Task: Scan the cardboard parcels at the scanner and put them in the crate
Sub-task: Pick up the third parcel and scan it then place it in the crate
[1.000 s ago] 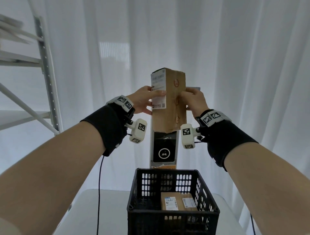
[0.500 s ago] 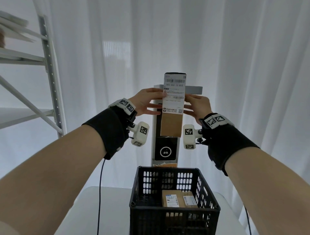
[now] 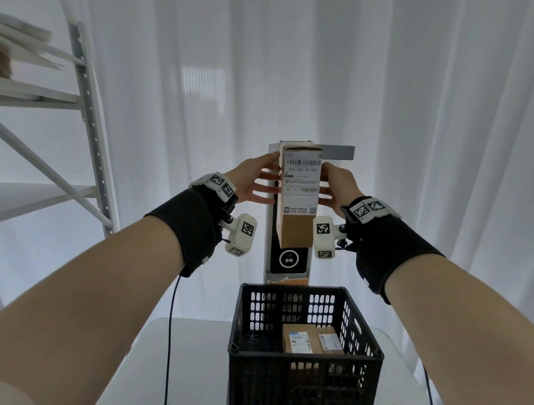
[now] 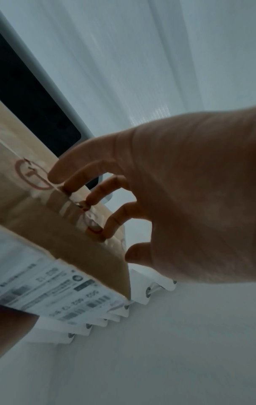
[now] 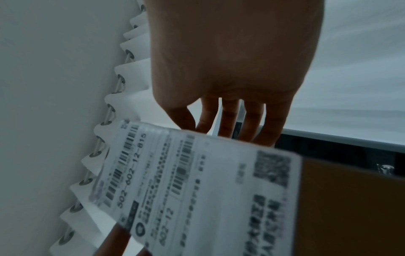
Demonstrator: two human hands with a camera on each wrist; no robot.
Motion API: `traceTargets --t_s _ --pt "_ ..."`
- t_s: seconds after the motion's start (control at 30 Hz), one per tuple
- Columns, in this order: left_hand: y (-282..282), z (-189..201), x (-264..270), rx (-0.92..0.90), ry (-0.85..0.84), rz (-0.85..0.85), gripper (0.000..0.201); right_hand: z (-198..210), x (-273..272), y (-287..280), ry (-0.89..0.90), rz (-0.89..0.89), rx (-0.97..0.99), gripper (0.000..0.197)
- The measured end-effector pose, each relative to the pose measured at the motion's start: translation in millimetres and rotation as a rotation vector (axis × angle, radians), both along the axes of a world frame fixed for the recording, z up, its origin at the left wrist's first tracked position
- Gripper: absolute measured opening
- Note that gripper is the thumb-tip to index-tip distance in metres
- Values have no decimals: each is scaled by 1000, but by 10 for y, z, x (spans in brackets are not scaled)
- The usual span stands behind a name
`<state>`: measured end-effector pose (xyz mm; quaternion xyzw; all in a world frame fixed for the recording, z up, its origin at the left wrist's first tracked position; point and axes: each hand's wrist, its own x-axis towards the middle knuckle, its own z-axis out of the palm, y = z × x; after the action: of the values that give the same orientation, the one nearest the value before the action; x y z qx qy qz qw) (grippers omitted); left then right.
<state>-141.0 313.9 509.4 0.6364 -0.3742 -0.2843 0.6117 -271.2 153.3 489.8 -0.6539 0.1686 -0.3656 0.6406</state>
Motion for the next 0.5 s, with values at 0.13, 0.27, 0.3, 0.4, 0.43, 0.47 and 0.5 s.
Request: traceTargets --t_s 0.13,0.27,0.3,0.4,0.43,0.47,0.5 --pt "-3 -53 42 25 40 9 46 -4 76 63 35 14 -13 30" --pt "31 -115 107 22 53 13 48 -35 116 97 59 18 -15 28" --pt "41 -131 124 25 57 9 48 -50 126 103 63 17 -15 29" --pt "63 -166 168 25 53 5 49 -83 161 123 69 10 -6 29" --pt "67 -178 180 22 46 8 49 -95 173 133 68 10 -3 26" --pt "66 -189 191 20 38 13 49 -105 183 144 67 10 -1 23" --pt "63 -200 204 21 34 16 49 -113 189 160 66 9 2 21"
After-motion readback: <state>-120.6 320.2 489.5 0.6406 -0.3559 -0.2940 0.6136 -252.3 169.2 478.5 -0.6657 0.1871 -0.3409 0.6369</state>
